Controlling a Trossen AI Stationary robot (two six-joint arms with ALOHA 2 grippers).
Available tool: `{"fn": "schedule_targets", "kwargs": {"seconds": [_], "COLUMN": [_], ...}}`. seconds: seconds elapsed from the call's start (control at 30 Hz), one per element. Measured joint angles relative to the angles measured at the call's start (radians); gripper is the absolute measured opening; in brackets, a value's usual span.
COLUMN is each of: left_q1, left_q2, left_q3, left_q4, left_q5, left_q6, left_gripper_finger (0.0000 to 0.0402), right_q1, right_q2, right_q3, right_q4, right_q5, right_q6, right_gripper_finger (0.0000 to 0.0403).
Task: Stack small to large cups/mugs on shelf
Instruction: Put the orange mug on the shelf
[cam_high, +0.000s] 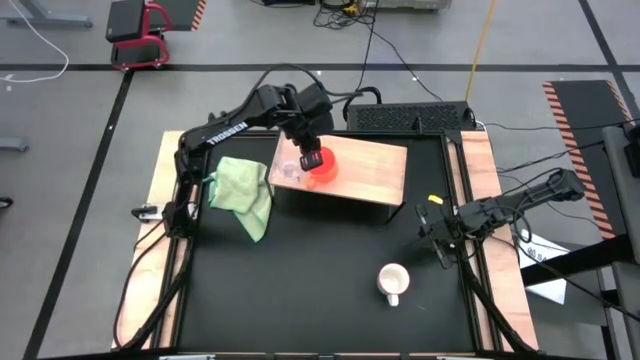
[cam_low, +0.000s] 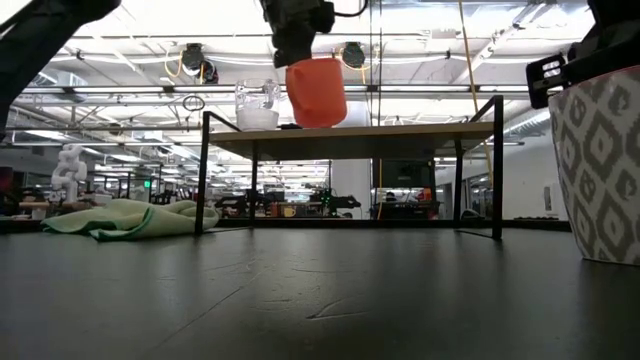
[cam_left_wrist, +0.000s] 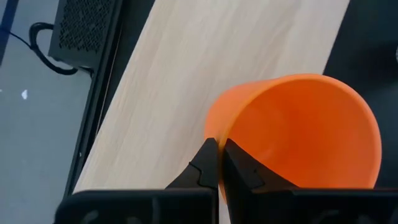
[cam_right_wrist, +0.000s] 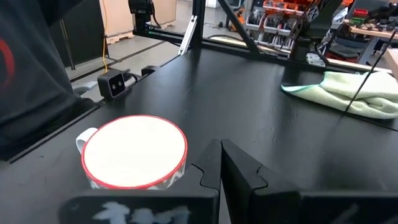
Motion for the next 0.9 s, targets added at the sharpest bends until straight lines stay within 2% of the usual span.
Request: {"fn": "schedule_targets", "kwargs": {"seconds": [0.3,0.9], "left_q1": [-0.004,-0.005], "left_q2": [0.002,0.020], "left_q3": [0.000,0.000], "left_q4": [-0.015,-0.067], "left_q5": [0.000,0.000], "left_q6": [-0.042,-0.071], "left_gripper_finger": [0.0003,0.0003], "right_q1": [0.000,0.000], "right_q2": [0.000,0.000], "right_q3": [-0.047,-0.048], "right_q4": [0.078,0.106], "right_q5": [0.000,0.000], "right_q6": [-0.001,-0.011], "right_gripper_finger": [0.0000,0.0000]}}
